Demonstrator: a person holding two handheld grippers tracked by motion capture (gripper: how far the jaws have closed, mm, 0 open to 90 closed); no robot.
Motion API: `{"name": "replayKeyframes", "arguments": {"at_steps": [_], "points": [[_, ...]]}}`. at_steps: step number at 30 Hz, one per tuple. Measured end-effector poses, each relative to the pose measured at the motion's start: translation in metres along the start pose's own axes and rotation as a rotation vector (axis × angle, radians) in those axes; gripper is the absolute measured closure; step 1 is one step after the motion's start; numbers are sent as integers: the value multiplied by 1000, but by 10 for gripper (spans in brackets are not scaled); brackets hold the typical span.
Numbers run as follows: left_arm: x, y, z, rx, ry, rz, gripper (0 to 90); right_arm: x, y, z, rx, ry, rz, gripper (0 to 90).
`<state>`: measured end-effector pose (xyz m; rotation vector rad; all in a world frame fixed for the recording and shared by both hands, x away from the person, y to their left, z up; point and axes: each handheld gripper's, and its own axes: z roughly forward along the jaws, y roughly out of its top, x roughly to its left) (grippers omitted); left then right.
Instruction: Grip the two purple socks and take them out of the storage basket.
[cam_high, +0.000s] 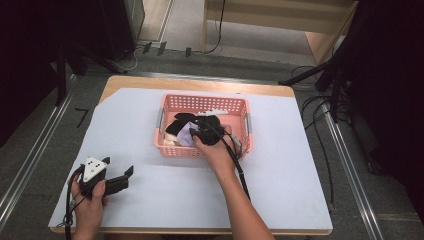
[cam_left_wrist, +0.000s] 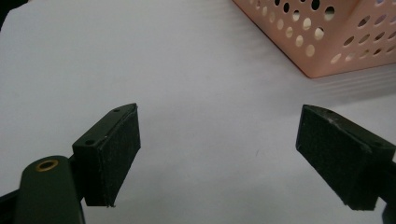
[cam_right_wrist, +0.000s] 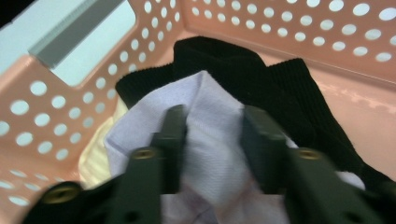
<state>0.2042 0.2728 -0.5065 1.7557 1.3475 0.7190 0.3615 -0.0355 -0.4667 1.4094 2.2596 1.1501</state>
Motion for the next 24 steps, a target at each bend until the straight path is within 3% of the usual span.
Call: {"name": "replayKeyframes", "arguments": {"at_steps": [2, 6, 11, 12, 13, 20, 21, 22, 24], "points": [[0, 0, 0, 0, -1, -2, 147, 0, 0, -1, 11, -10, -12, 837], [0, 0, 0, -1, -1, -3, 146, -1, 0, -9, -33, 2, -14, 858], [0, 0, 0, -1, -1, -3, 147, -8, -1, -27, -190, 22, 13, 861], [0, 0, 0, -1, -1, -3, 146, -8, -1, -27, -190, 22, 13, 861], [0, 0, 0, -1, 0, -2, 146, -10, -2, -35, -240, 10, 6, 861], [0, 0, 0, 1, 2, -1, 147, -22, -5, -56, -445, 8, -29, 860], [0, 0, 0, 1, 2, -1, 146, -22, -5, -56, -445, 8, -29, 860], [-1, 0, 0, 2, 3, 0, 146, -25, -6, -62, -507, 1, -41, 860], [-1, 0, 0, 2, 4, 0, 147, -28, -6, -67, -551, -11, -51, 860]]}}
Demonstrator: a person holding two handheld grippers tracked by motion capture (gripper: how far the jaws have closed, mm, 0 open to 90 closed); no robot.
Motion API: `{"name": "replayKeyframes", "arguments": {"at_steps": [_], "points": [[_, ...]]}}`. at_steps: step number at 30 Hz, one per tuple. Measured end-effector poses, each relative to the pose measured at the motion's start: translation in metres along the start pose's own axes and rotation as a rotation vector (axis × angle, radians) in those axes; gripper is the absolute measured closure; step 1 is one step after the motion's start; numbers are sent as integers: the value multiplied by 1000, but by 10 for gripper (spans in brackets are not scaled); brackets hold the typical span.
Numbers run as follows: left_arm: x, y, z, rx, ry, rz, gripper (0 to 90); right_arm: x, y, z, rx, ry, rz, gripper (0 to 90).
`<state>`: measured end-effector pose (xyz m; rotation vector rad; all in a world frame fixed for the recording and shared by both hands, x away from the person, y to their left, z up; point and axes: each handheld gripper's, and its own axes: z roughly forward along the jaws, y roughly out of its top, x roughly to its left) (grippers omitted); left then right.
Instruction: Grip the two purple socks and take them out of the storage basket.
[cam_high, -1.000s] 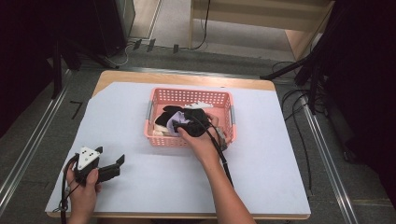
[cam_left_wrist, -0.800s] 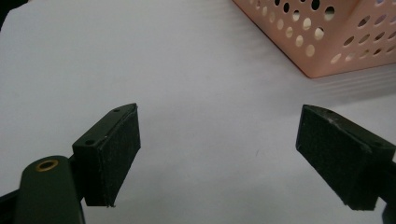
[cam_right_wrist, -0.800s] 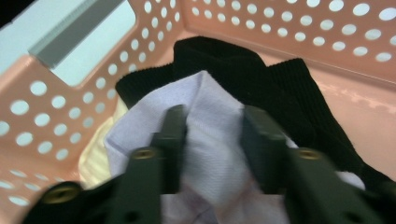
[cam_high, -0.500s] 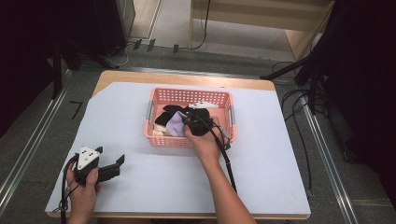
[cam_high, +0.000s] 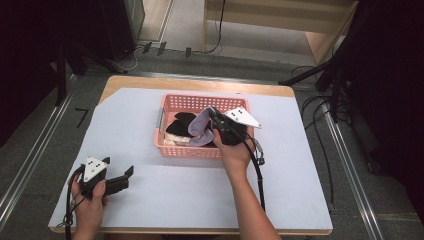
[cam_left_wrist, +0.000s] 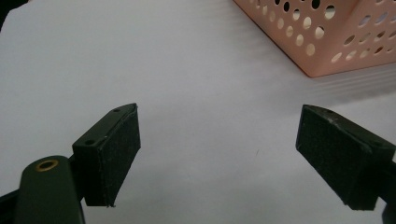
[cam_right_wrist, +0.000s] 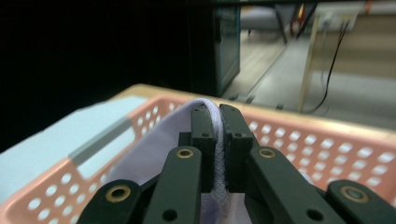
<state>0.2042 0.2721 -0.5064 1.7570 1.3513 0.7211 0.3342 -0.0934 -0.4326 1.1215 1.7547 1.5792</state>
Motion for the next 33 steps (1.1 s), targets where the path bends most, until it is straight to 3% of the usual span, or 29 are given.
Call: {"name": "replayKeyframes", "arguments": {"at_steps": [6, 18, 26, 27, 33], "points": [[0, 0, 0, 0, 0, 0, 147, -15, 3, -10, -116, -61, -22, 860], [0, 0, 0, -2, 0, -1, 147, -45, 14, -37, -273, -176, -34, 859], [0, 0, 0, -1, -2, -2, 146, -71, 17, -60, -316, -241, -12, 859], [0, 0, 0, -1, -1, -1, 146, -80, 16, -68, -321, -263, -7, 859], [0, 0, 0, 2, 0, 0, 147, -107, 4, -86, -301, -331, 23, 857]]}}
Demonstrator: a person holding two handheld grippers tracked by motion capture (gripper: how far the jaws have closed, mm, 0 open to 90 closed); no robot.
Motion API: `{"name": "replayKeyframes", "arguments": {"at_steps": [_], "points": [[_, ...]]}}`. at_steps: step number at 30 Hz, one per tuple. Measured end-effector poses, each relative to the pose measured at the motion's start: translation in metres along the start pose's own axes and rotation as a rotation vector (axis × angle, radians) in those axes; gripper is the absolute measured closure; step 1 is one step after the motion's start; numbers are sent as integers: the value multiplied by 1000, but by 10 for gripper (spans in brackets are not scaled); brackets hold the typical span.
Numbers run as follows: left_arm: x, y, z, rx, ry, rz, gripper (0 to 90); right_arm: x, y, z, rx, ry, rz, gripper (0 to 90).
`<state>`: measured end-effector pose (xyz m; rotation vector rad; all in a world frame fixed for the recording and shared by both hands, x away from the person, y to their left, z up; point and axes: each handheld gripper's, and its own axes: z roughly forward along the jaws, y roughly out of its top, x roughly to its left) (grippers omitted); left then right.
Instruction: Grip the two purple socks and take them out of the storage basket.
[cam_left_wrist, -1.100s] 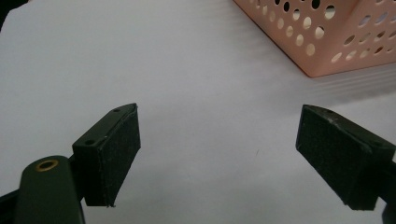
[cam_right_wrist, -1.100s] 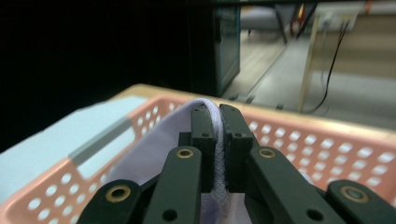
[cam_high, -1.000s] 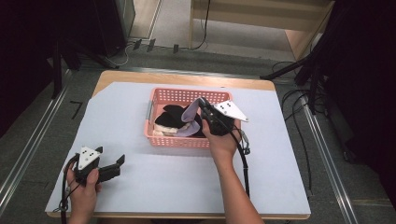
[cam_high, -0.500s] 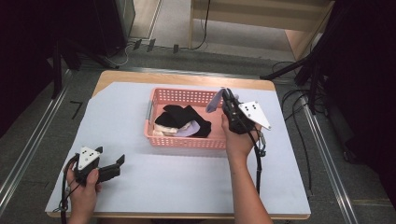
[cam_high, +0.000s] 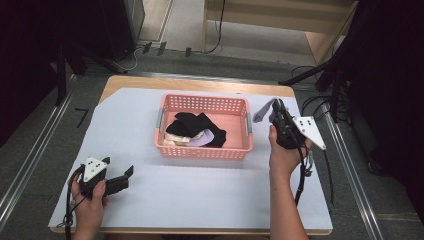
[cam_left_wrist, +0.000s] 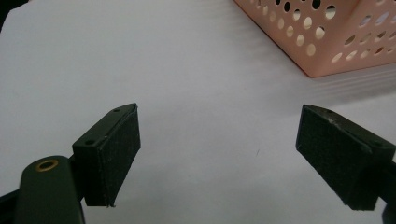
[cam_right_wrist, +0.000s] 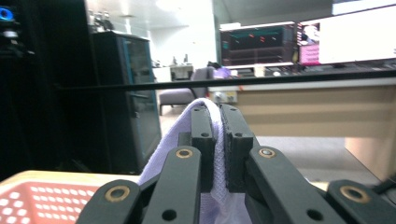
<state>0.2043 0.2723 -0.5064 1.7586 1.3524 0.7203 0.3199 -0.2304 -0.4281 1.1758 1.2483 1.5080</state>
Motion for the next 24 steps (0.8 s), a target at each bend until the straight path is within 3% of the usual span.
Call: {"name": "replayKeyframes", "arguments": {"at_steps": [8, 11, 15, 18, 24], "points": [[0, 0, 0, -2, 2, 0, 147, -28, -27, -7, 142, -87, -5, 849], [0, 0, 0, -2, 1, 0, 147, -36, -40, -9, 190, -96, -3, 822], [0, 0, 0, -2, 2, 0, 146, -41, -51, -13, 266, -62, 64, 559], [0, 0, 0, 0, 3, 1, 147, -42, -52, -19, 268, -47, 73, 461], [0, 0, 0, 10, 5, 12, 146, -35, -35, -26, 211, -35, 64, 443]]}}
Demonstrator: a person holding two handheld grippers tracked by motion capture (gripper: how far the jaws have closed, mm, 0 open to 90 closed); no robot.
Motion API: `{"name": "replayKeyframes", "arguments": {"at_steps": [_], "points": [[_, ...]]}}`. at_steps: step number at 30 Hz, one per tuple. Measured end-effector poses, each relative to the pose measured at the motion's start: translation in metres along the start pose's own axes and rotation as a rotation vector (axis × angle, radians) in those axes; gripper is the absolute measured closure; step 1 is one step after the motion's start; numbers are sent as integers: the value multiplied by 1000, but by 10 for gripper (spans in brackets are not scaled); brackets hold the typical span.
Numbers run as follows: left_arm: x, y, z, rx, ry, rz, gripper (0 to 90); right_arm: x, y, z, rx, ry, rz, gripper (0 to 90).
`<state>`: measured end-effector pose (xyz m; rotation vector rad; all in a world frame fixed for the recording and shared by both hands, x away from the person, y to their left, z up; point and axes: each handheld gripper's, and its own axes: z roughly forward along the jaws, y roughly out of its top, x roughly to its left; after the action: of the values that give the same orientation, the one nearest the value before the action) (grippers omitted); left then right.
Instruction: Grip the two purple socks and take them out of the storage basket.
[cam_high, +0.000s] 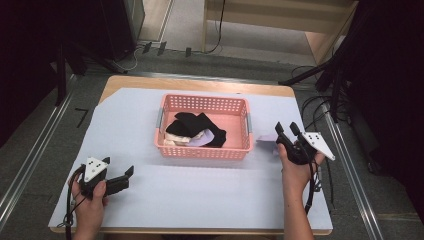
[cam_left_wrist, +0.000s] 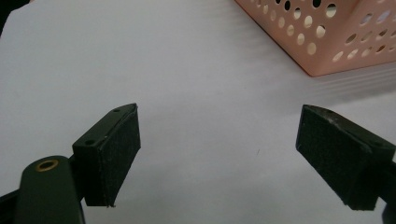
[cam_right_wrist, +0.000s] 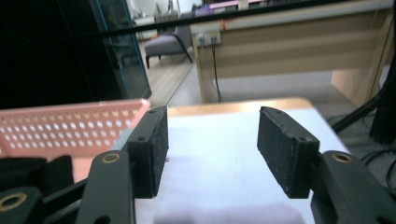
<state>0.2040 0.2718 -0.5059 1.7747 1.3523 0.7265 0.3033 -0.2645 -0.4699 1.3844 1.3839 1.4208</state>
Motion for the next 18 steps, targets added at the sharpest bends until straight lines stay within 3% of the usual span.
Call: {"name": "replayKeyframes", "arguments": {"at_steps": [3, 6, 11, 13, 17, 18], "points": [[0, 0, 0, -3, 0, 0, 147, 13, 7, 0, -12, 31, -13, 463], [0, 0, 0, -4, -1, 0, 147, 32, 11, 3, 6, 102, -25, 488], [0, 0, 0, -8, -2, -4, 146, 74, 9, 14, 97, 212, -68, 542], [0, 0, 0, -8, -2, -8, 146, 89, 6, 20, 137, 234, -105, 564], [0, 0, 0, -9, -3, -12, 147, 115, 0, 33, 242, 281, -121, 613], [0, 0, 0, -9, -3, -12, 146, 115, 0, 33, 242, 281, -121, 613]]}}
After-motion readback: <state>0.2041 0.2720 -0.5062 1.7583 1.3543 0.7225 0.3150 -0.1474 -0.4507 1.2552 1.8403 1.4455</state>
